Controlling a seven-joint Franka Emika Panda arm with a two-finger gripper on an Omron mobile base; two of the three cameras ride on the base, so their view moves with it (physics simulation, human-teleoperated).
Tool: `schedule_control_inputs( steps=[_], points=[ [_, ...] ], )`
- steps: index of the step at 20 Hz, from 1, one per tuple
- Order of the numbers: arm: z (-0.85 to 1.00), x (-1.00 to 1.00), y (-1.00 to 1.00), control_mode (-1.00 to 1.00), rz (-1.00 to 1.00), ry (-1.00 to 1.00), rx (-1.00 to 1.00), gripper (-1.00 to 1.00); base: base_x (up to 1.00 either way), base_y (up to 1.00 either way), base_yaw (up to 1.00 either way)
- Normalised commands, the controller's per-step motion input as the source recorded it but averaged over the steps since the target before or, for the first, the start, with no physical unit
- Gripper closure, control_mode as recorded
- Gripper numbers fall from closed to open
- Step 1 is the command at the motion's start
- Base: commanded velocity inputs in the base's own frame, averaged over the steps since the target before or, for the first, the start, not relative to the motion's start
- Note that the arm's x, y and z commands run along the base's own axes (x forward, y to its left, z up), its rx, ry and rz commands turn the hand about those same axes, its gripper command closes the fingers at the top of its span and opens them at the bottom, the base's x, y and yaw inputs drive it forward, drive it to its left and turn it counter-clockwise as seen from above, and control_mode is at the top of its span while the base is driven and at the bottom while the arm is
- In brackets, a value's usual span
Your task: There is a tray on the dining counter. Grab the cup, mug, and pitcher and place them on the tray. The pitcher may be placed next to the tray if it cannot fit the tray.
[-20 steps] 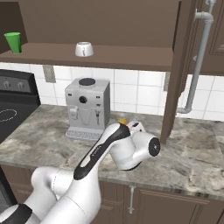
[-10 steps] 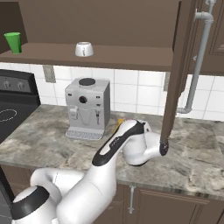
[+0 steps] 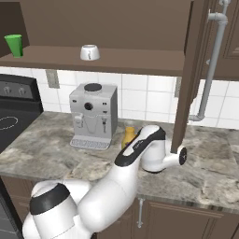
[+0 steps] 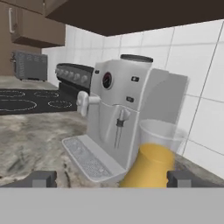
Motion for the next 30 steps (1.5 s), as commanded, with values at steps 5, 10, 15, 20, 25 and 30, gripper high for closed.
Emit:
schedule_control_inputs(
  steps=[5,10,15,20,25,30],
  points=[
    [-0.13,0.29,-0.07,-1.00,0.00,0.06,0.10,-1.00,0.00,0.00,0.00],
    [-0.09,0.28,-0.08,-1.00,0.00,0.11,0.09,-1.00,0.00,0.00,0.00],
    [-0.13,0.24,0.00,-1.00,0.00,0.05,0.07,-1.00,0.00,0.00,0.00],
    [-0.10,0.25,0.00,-1.00,0.00,0.00,0.01,-1.00,0.00,0.00,0.00],
    [-0.08,0.25,0.01,-1.00,0.00,0.00,0.00,-1.00,0.00,0.00,0.00],
    [-0.11,0.24,0.00,-1.00,0.00,0.00,0.00,-1.00,0.00,0.00,0.00]
  ],
)
